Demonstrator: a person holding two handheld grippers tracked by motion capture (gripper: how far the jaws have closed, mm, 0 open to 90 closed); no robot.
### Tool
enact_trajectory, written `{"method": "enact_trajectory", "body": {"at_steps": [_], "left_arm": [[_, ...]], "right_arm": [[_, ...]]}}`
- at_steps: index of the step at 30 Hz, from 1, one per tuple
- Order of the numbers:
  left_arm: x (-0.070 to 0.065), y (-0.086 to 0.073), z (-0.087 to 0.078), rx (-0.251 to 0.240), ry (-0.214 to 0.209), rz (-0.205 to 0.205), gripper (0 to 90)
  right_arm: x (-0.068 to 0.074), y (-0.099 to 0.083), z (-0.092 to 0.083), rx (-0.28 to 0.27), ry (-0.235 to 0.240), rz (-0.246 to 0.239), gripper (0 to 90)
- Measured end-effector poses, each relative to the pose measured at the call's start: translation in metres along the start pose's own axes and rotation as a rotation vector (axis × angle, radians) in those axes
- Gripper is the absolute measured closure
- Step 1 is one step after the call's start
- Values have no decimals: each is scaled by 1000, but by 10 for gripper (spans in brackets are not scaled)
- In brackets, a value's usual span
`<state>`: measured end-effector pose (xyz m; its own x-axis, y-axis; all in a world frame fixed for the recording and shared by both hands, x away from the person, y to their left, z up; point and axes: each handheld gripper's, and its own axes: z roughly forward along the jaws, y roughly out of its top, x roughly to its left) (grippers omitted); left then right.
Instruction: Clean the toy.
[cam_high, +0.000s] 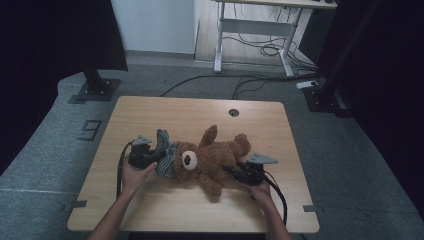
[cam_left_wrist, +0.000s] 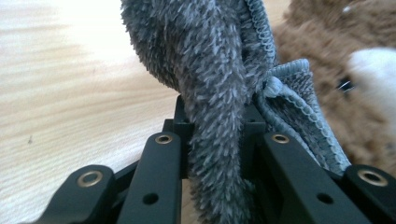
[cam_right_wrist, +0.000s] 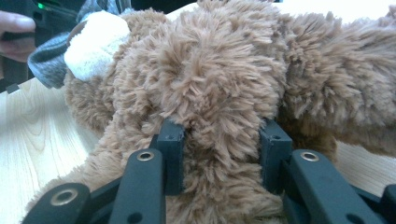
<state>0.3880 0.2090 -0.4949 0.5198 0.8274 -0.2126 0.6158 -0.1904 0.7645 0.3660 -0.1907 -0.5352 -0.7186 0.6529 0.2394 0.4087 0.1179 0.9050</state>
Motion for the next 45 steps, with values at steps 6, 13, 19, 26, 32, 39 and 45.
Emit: {"method": "enact_trajectory", "body": {"at_steps": [6, 13, 19, 26, 32, 39, 45], "left_arm": [[4, -12, 14, 101, 45, 16, 755], [-6, 3, 3, 26, 23, 22, 755], [-59, 63, -6, -64, -35, 154, 755], [-125, 99, 42, -2, -139, 238, 754], [-171, 104, 93, 68, -140, 314, 751], [-199, 109, 116, 91, -83, 406, 750], [-183, 106, 115, 134, -114, 354, 754]], "right_arm": [[-1, 0, 0, -1, 0, 6, 617], [-2, 0, -1, -3, 4, 12, 617], [-1, 0, -1, -4, 0, 11, 617], [1, 0, -2, -5, -10, 4, 616], [0, 0, -2, -4, -6, 7, 616], [0, 0, -1, -3, -7, 8, 615], [1, 0, 0, 5, -18, 8, 616]]}}
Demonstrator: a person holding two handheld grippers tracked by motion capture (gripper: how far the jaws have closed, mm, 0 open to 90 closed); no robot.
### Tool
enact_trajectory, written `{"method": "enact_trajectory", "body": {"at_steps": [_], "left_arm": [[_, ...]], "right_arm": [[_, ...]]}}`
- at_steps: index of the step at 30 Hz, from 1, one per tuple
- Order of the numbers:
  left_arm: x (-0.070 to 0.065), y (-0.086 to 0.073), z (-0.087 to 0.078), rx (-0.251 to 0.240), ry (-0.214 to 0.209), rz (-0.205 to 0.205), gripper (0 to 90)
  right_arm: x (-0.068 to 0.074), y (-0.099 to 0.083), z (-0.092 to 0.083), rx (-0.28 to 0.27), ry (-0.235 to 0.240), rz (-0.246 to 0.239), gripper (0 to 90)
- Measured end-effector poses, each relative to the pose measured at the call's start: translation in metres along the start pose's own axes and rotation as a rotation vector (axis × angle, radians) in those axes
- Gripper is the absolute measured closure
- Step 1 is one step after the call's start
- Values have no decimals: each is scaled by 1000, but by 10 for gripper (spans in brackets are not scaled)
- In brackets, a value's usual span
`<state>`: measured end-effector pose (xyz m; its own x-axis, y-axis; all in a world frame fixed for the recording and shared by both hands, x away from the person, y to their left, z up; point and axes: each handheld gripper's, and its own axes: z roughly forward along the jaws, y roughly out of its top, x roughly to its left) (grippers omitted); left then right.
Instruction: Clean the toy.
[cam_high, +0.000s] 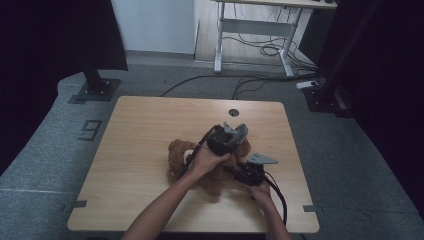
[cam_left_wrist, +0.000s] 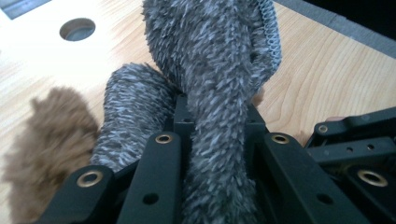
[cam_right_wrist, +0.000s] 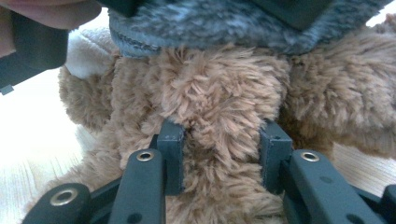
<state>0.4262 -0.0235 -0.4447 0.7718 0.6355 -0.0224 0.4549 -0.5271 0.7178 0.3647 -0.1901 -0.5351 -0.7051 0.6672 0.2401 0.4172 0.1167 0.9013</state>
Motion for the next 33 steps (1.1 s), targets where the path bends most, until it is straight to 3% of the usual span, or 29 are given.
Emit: {"method": "enact_trajectory", "body": {"at_steps": [6, 9, 14, 26, 33], "left_arm": [[24, -19, -18, -12, 49, -52, 757], [35, -34, -30, 1, 105, -53, 759], [55, -62, -52, -42, 110, -108, 756], [78, -91, -100, -88, 215, -121, 756], [100, -127, -117, -76, 227, -197, 755]], "right_arm": [[0, 0, 0, 4, -4, 12, 617], [-1, 1, 1, 5, -5, 19, 620], [0, 1, 2, 9, -2, 14, 620], [1, 0, 2, 15, -7, 27, 622], [0, 1, 2, 15, -9, 31, 622]]}}
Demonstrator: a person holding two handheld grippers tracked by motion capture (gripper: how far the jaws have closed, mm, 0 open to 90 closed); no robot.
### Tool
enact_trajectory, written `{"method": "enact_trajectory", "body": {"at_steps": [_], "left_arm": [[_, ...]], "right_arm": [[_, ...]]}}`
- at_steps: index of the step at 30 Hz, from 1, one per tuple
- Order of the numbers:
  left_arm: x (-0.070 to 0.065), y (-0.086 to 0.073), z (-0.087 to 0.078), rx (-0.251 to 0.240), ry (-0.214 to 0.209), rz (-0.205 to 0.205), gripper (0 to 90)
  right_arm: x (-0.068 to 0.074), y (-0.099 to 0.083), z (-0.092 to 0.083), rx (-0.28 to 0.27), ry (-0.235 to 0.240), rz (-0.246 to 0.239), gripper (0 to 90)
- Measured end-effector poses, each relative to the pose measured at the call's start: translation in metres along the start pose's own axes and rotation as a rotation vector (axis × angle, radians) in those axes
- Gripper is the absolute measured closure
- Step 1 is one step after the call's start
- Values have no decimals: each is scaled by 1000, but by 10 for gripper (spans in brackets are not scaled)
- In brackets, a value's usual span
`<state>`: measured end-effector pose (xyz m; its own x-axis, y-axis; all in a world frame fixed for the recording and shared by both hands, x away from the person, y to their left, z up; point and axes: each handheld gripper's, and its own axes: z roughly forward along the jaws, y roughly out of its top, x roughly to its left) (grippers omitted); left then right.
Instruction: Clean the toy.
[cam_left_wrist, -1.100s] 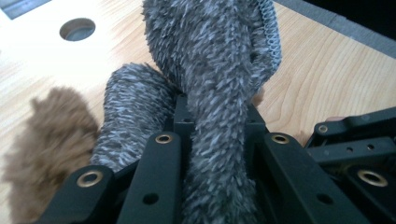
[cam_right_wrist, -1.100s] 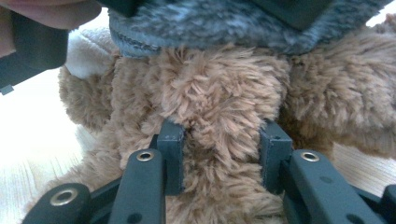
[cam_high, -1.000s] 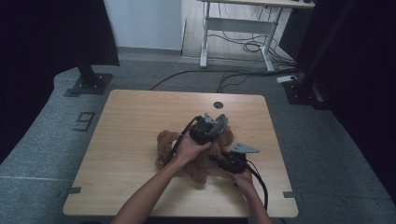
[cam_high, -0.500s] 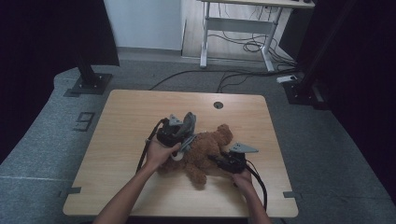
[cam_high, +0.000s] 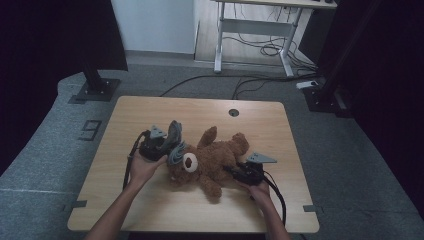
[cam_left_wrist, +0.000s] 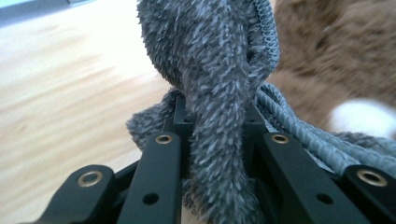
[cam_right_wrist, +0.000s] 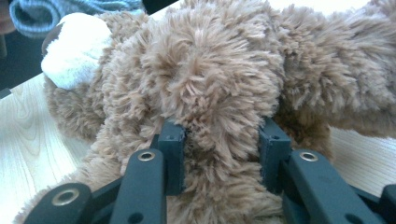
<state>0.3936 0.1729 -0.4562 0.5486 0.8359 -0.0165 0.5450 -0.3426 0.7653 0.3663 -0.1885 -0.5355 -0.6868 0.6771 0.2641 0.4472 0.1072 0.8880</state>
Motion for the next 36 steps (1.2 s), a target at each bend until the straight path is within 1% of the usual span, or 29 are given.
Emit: {"method": "enact_trajectory", "body": {"at_steps": [1, 5, 7, 10, 12, 14, 15, 17, 20, 22, 23, 25, 27, 30, 31, 33, 34, 35, 36], "left_arm": [[4, -6, -1, 6, -1, -12, 755], [15, -22, 0, 38, 1, -36, 755], [18, -27, 1, 51, 0, -51, 754], [18, -23, -4, 31, -7, -58, 754], [13, -14, -9, 5, -17, -47, 754], [4, -2, -14, -28, -43, -28, 754], [-2, 5, -15, -46, -61, -23, 754], [-16, 23, -15, -67, -104, -4, 754], [-44, 51, -8, -82, -158, 45, 754], [-66, 69, 4, -75, -181, 82, 754], [-77, 77, 11, -64, -190, 99, 753], [-98, 91, 27, -46, -206, 133, 754], [-118, 103, 45, -18, -221, 164, 753], [-143, 114, 75, 34, -240, 189, 753], [-150, 117, 87, 61, -246, 193, 753], [-158, 119, 101, 91, -259, 186, 752], [-162, 118, 107, 105, -261, 193, 752], [-165, 115, 115, 118, -259, 195, 752], [-166, 113, 118, 128, -260, 197, 752]], "right_arm": [[0, 0, 0, 0, 0, 1, 622], [0, 0, 0, 0, -1, 4, 622], [0, 0, 0, -2, -2, 6, 622], [-1, 0, 0, -4, -3, 8, 622], [-1, 0, 0, -4, -4, 10, 623], [-1, 0, 0, -5, -4, 10, 623], [-1, 0, 0, -5, -4, 10, 623], [-1, 0, 0, -4, -5, 9, 623], [-1, 0, 0, -6, -6, 11, 623], [0, 0, 0, -6, -8, 12, 623], [0, 0, 0, -6, -10, 11, 623], [1, 0, 0, -4, -13, 14, 623], [2, 0, 0, -5, -18, 7, 624], [3, -1, 0, -9, -25, 0, 626], [3, -1, 0, -10, -29, -3, 626], [5, -1, 0, -7, -35, -8, 627], [5, -2, 0, -9, -36, -7, 628], [5, -2, 0, -9, -38, -11, 628], [6, -2, 0, -8, -39, -10, 628]]}}
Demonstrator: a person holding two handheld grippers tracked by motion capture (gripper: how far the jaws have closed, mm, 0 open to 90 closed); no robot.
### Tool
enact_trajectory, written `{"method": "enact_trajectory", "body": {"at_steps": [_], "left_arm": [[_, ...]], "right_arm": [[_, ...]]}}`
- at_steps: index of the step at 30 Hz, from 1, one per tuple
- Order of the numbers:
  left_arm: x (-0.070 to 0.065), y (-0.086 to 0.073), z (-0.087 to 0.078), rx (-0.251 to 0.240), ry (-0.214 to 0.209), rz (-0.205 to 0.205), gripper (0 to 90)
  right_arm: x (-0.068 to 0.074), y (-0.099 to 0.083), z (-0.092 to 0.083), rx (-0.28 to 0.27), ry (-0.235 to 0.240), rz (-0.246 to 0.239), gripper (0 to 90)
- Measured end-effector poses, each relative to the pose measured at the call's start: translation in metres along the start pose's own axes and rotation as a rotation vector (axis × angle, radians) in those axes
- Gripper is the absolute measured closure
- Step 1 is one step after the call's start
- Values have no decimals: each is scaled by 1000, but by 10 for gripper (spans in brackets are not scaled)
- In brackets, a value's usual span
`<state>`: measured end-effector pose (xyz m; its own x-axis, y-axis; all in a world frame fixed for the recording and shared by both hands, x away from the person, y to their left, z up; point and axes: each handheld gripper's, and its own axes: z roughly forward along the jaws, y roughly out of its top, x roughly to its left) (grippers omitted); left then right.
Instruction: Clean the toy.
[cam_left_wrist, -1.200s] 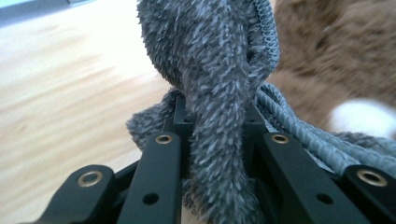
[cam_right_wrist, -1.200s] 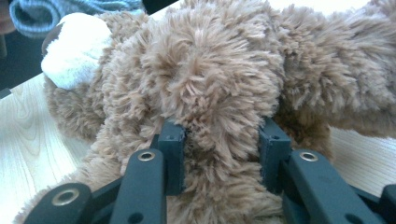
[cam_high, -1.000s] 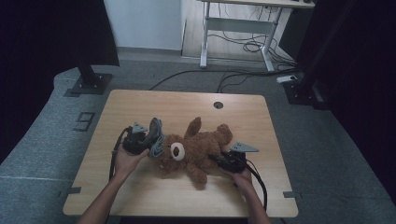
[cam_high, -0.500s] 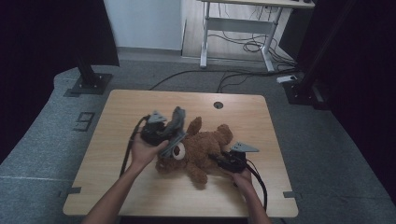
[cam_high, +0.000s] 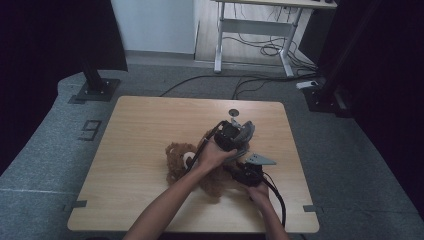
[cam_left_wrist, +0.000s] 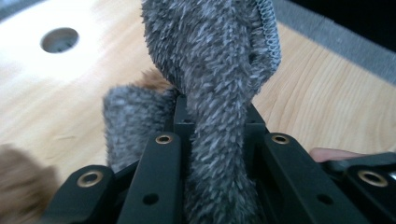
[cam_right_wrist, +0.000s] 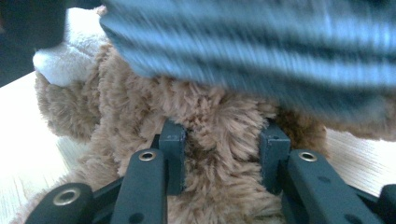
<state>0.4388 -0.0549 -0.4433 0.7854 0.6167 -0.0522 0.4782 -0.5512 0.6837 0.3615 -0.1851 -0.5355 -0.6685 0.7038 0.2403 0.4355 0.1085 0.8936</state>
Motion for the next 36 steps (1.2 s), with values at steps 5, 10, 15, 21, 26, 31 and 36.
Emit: {"method": "enact_trajectory", "body": {"at_steps": [5, 10, 15, 21, 26, 31, 36], "left_arm": [[7, -14, -4, -15, -2, -12, 753], [16, -24, -28, -28, 57, -5, 753], [42, -44, -55, -4, 171, -28, 754], [83, -81, -89, -31, 187, -140, 754], [99, -104, -122, -55, 215, -167, 754], [106, -134, -138, -44, 226, -182, 753], [106, -158, -144, -38, 221, -194, 752]], "right_arm": [[1, 0, 1, 4, -7, 1, 632], [3, 0, 2, 6, -34, 4, 636], [3, 1, 2, 3, -41, 16, 636], [4, 1, 2, 9, -51, 19, 637], [4, 1, 2, 7, -52, 17, 637], [4, 1, 2, 5, -52, 19, 637], [5, 1, 2, 4, -54, 20, 637]]}}
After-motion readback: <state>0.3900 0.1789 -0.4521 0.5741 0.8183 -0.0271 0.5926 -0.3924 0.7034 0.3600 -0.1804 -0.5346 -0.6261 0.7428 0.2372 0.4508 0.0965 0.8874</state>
